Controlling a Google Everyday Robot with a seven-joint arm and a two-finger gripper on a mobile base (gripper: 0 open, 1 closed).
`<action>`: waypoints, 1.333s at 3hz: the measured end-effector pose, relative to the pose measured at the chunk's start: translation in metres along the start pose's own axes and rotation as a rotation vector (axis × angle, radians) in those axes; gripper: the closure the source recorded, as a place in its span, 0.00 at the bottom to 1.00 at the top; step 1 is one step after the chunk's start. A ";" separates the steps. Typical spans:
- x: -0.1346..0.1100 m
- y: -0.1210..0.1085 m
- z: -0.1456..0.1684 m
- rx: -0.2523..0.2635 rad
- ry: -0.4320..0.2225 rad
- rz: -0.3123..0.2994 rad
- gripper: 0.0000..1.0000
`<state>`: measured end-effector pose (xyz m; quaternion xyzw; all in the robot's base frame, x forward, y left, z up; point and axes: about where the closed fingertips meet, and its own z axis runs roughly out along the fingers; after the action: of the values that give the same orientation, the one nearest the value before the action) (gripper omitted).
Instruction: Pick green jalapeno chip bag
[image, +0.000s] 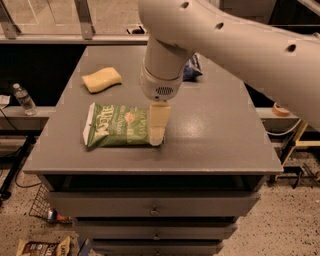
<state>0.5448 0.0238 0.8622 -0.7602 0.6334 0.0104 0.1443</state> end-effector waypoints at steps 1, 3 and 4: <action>0.007 -0.002 0.014 0.000 0.021 0.020 0.00; 0.007 0.003 0.029 -0.019 0.053 0.027 0.00; 0.007 0.007 0.033 -0.028 0.060 0.032 0.10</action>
Offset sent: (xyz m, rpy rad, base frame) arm 0.0079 -0.0030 -0.0313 -0.0552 0.0132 -0.0480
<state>0.5448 0.0240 0.8282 -0.7518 0.6494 -0.0012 0.1142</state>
